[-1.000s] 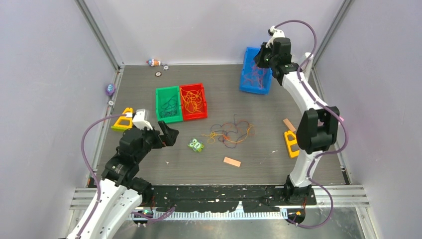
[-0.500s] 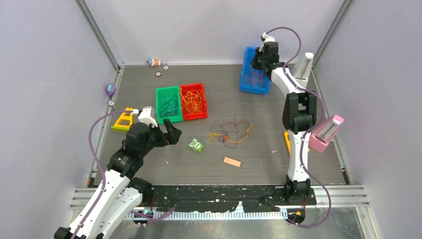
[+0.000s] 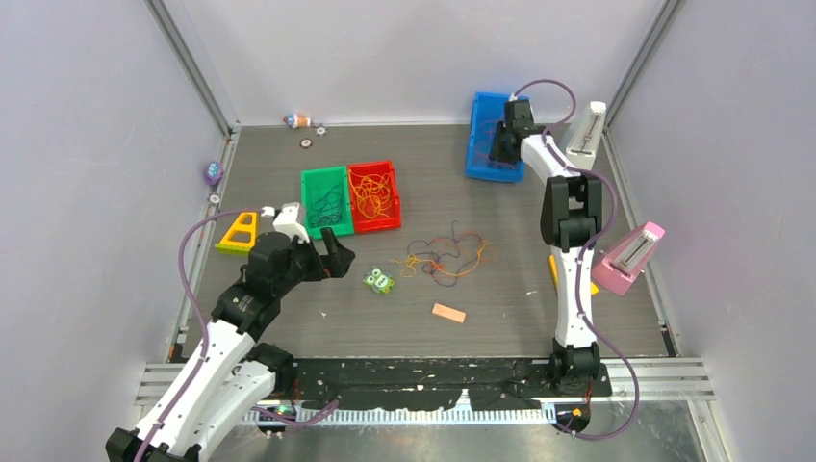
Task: Untangle the cables
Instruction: Place the cable in the bin.
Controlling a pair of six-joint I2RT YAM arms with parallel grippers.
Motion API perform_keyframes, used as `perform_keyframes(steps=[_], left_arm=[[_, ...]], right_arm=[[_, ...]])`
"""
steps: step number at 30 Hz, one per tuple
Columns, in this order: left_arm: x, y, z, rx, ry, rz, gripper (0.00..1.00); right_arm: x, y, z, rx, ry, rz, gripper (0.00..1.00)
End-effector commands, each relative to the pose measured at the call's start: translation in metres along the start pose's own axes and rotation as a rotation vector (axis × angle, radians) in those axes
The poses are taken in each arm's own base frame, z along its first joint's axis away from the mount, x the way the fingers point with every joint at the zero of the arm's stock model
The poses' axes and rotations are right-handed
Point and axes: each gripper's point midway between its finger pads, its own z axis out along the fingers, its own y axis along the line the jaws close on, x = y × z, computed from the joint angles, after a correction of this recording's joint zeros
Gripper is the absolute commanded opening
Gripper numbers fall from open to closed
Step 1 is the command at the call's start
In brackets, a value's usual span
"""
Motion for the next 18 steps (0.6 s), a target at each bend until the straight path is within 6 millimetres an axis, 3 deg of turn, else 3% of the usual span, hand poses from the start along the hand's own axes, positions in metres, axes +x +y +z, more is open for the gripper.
perform_keyframes(steps=[1, 2, 11, 15, 18], left_arm=[[-0.033, -0.020, -0.006, 0.068, -0.087, 0.019, 1.00], [-0.033, -0.020, -0.006, 0.068, -0.087, 0.017, 1.00], [-0.028, -0.024, -0.006, 0.086, -0.062, 0.000, 1.00], [-0.023, -0.027, -0.002, 0.099, -0.033, -0.025, 1.00], [-0.017, -0.030, 0.002, 0.113, 0.019, -0.036, 1.00]], right_arm=[[-0.025, 0.001, -0.033, 0.014, -0.043, 0.008, 0.49], [-0.032, 0.002, -0.041, 0.009, -0.061, 0.004, 0.56], [-0.091, 0.036, -0.125, -0.139, -0.180, -0.009, 0.76], [-0.099, 0.043, -0.153, -0.177, -0.207, -0.017, 0.84], [-0.095, 0.045, -0.166, -0.198, -0.205, -0.024, 0.90]])
